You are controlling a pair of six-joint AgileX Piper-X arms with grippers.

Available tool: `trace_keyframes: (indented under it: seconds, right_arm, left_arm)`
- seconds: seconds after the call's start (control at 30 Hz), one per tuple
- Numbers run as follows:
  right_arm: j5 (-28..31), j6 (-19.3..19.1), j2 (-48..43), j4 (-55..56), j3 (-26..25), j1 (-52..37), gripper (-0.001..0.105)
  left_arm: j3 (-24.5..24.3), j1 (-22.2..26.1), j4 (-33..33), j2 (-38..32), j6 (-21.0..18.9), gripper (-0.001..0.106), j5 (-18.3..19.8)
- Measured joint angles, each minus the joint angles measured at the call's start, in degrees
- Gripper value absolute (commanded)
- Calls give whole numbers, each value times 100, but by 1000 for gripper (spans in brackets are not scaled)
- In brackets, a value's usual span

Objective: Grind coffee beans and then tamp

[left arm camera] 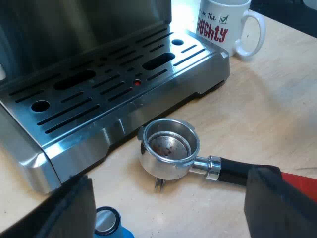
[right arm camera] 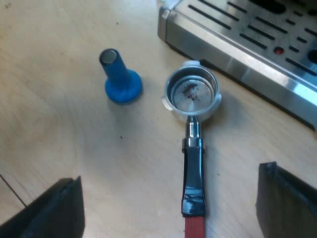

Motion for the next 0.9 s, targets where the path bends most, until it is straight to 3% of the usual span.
trace_keyframes:
  seconds: [0.4,0.6,0.9]
  right_arm:
    - [0,0,-165,-275,0,0,67]
    - [0,0,-165,-932,0,0,67]
    - [-298,-24,-165,-1032,44,0,67]
  left_arm:
    - [0,0,0,0,0,65,-43]
    - [35,0,0,0,0,65,-593]
    - [377,0,-83,0,0,65,-724]
